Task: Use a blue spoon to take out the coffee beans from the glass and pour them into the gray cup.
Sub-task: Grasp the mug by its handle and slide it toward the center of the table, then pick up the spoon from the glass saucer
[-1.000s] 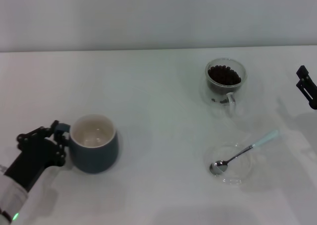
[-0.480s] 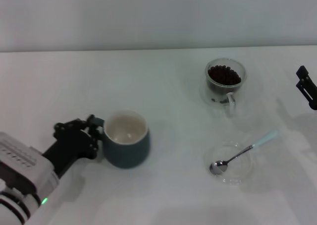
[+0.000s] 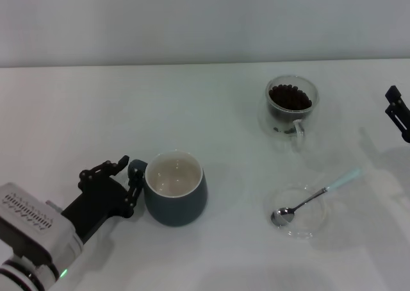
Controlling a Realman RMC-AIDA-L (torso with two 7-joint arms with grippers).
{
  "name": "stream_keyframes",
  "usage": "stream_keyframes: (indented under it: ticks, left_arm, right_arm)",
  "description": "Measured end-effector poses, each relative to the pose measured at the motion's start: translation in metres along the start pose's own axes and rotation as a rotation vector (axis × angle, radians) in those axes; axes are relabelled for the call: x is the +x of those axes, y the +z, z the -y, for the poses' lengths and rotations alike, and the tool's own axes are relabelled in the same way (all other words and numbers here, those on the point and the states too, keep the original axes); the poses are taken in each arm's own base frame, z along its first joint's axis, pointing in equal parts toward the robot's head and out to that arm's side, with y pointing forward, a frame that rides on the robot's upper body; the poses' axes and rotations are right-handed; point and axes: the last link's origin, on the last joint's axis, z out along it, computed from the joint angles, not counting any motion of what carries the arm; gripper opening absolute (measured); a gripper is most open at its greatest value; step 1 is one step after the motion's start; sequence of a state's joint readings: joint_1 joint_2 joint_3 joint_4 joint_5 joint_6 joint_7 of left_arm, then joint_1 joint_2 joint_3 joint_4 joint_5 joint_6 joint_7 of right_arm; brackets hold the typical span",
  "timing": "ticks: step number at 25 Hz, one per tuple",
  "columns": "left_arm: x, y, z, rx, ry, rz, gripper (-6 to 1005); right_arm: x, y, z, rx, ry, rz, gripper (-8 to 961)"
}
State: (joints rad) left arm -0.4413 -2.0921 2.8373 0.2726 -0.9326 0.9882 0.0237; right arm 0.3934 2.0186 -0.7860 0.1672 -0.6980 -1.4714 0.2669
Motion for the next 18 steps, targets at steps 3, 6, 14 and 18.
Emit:
stream_keyframes:
  ticks: [3,6,14,18]
  left_arm:
    - [-0.004,-0.009,-0.004,0.015,-0.038,-0.002,335]
    - [-0.009,-0.022,-0.007,0.040,-0.065,-0.019,412]
    - [-0.026,-0.077,0.012,0.278,-0.174,-0.072,614]
    - [-0.031,-0.103,0.028,0.452,-0.244,-0.108,774]
  right_arm:
    - [0.000,-0.001,0.001,0.007,0.001,0.002,844]
    - [0.000,-0.002,0.001,0.012,0.010,0.003,845]
    - [0.004,-0.004,0.016,0.031,0.400,-0.043,843]
    - [0.021,-0.011,0.020,0.043,0.626,-0.181,842]
